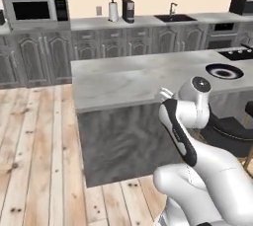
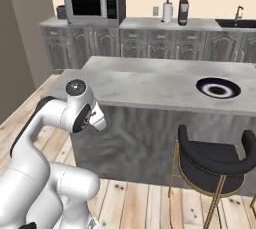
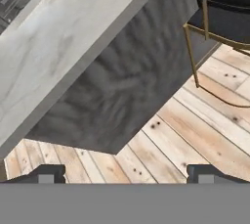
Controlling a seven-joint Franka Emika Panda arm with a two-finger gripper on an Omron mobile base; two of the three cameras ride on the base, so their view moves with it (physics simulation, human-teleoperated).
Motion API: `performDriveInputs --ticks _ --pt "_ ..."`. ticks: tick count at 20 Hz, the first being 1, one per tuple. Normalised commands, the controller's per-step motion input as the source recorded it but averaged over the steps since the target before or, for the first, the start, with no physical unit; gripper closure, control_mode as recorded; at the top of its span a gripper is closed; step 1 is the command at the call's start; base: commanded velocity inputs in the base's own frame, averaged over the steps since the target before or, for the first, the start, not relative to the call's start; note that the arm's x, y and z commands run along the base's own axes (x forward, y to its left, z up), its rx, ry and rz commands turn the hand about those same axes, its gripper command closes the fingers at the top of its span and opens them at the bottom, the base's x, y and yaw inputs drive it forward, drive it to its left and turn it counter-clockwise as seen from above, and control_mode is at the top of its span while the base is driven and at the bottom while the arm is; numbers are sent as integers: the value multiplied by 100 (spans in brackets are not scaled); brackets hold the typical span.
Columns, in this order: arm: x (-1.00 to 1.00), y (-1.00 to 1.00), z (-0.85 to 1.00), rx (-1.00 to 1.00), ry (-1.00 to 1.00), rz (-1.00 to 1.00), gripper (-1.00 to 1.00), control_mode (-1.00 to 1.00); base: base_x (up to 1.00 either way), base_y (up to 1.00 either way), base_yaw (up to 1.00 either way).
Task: Take the chicken drumsticks from the pan and place one on each plate on the dining counter.
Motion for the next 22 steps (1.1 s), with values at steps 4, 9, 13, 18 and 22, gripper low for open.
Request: performDriveInputs --ticks 4,9,13,18,22 --pt "0 0 0 0 0 0 -100 100 0 100 -34" --pt "0 0 0 0 0 0 -100 100 0 100 -43" --pt "0 0 0 0 0 0 -100 100 1 100 -56" --pt "0 0 0 0 0 0 -100 100 9 100 -60" --pt "0 0 0 0 0 0 -100 100 19 100 -51"
